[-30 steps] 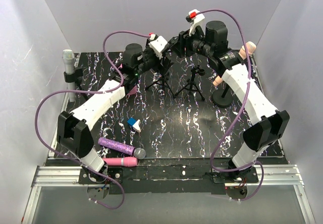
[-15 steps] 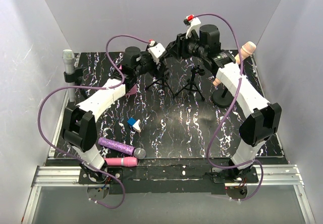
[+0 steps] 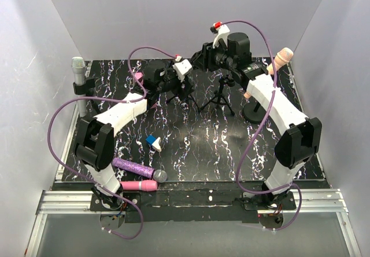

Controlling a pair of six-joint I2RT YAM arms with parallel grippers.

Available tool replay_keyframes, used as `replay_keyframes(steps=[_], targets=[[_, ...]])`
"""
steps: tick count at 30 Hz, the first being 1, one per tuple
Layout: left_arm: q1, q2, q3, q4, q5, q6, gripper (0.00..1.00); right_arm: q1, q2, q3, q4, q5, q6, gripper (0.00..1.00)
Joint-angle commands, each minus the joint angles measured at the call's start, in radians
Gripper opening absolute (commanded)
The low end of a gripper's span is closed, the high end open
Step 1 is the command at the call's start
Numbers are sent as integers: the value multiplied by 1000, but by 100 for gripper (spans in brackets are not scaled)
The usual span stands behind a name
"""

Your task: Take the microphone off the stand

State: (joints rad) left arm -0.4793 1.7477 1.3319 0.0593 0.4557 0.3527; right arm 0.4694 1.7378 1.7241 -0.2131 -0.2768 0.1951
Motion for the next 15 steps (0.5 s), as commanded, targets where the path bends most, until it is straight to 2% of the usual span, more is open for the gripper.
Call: replay_keyframes(steps=[1,6,15], targets=[[4,-91,-28,-6,9,6,80,-2,-1,-66,-123,30,-34,52],[4,-161,-60,-47,1,6,83,-21,-32,-115,-98,1,-28,53],[4,-364,-126,-191,0,48,86,-48,-148,-21,-88,-154,-28,64]])
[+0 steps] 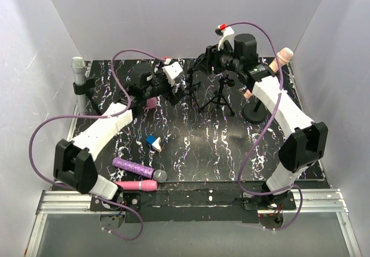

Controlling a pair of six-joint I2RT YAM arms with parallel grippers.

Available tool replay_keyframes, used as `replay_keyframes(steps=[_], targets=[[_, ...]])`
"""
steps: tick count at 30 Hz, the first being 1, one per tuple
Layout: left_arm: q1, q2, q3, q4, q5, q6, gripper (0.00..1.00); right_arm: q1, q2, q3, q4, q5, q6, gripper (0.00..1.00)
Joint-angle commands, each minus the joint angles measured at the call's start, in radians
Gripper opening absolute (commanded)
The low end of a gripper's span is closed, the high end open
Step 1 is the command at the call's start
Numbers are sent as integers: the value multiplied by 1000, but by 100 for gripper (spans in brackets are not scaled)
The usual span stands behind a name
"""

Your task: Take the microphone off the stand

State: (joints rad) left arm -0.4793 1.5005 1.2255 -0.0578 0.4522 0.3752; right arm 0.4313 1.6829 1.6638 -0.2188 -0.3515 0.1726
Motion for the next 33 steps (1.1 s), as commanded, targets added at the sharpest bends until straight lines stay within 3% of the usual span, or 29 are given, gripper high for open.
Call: replay_keyframes(steps=[1,8,13,17,21,25,28,33], targets=[[4,-146,-24,-89,9,30,86,-9,-116,34,-80,-89,-7,65],[4,-209,-63,-134,54,33,89,-12,-204,-45,-83,-153,-36,67],[4,-152,-32,-97,95,27,89,-22,-218,39,-169,-170,-64,64],[4,-41,-24,47,134,68,89,-37,-314,8,-234,-84,-166,64],[4,108,21,173,122,78,88,-84,-443,-114,-225,-83,-170,64],[4,240,159,170,66,68,89,-111,-511,-171,-185,-95,-115,64],[4,302,198,211,62,111,89,-124,-538,-194,-137,-119,-90,64],[-1,378,267,257,-4,58,89,-150,-552,-193,-122,-96,-48,64]])
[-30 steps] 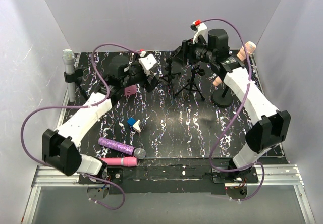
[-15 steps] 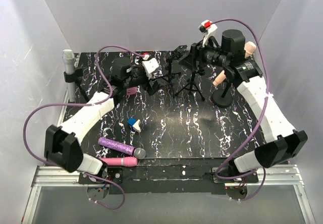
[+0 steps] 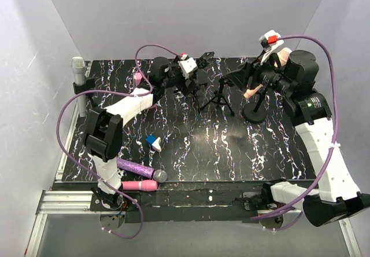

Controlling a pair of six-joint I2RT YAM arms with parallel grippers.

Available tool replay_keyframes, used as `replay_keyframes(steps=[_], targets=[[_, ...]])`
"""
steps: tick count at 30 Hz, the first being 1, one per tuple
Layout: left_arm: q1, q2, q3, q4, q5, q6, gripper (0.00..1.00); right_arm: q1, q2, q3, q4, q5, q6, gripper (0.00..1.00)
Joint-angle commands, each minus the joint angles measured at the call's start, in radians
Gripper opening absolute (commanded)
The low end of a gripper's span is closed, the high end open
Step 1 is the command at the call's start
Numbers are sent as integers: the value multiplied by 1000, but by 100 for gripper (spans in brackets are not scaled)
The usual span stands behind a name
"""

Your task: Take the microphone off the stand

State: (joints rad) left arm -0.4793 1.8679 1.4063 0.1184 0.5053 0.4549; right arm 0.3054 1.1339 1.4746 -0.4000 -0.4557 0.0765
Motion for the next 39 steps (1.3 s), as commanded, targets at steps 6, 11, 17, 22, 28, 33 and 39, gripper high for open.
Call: replay_keyframes(steps=[6,11,17,22,28,33,39], targets=[[-7,43,128,121,-28,-56,89,-67,-28,-56,84,18,66,64],[-33,77,143,64,36,-78,84,-106,-34,-86,81,-9,98,64],[-45,66,65,1,32,-71,80,-126,-52,-103,92,-14,100,63],[-45,53,19,13,-31,-55,80,-147,-69,-91,61,-8,85,63],[-45,50,63,50,-180,-108,84,-157,-72,-96,62,-6,101,63],[-44,-16,57,-12,-295,-90,89,-161,-68,-92,49,-11,106,63],[-27,-137,-42,28,-317,-84,87,-169,-71,-114,47,-9,121,63]])
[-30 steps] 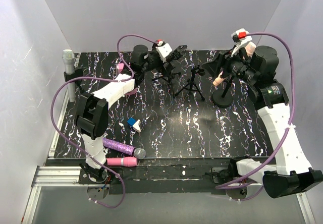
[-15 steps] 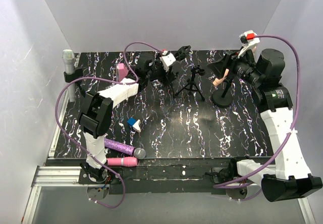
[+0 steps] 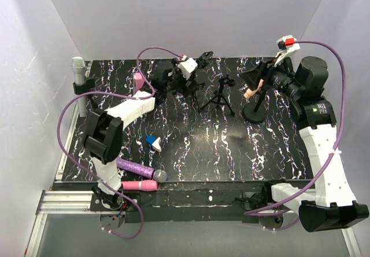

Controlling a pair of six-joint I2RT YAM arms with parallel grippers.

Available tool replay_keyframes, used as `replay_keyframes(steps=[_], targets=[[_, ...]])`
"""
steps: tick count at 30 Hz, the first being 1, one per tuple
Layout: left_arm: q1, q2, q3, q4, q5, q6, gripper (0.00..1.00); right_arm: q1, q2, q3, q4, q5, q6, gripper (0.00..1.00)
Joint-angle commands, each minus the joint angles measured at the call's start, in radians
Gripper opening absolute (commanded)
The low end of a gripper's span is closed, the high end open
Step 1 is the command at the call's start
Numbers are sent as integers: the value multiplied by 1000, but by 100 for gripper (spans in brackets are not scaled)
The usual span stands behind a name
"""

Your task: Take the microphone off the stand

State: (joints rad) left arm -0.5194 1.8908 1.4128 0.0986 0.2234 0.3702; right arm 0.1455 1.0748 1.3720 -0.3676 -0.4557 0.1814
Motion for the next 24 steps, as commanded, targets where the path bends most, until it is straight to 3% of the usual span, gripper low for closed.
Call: replay_keyframes(steps=[1,5,12,19,24], targets=[[18,-170,-48,70,-10,-13,86,-9,-9,-11,15,-11,24,63],[22,-116,49,50,91,-85,79,-12,7,-10,19,-17,38,62],[22,-4,132,75,134,-123,66,-17,10,-13,19,-14,41,62],[25,50,132,82,143,-79,48,-27,-6,-33,24,0,41,62],[33,59,118,72,186,-65,27,-38,-10,-44,25,12,43,62]])
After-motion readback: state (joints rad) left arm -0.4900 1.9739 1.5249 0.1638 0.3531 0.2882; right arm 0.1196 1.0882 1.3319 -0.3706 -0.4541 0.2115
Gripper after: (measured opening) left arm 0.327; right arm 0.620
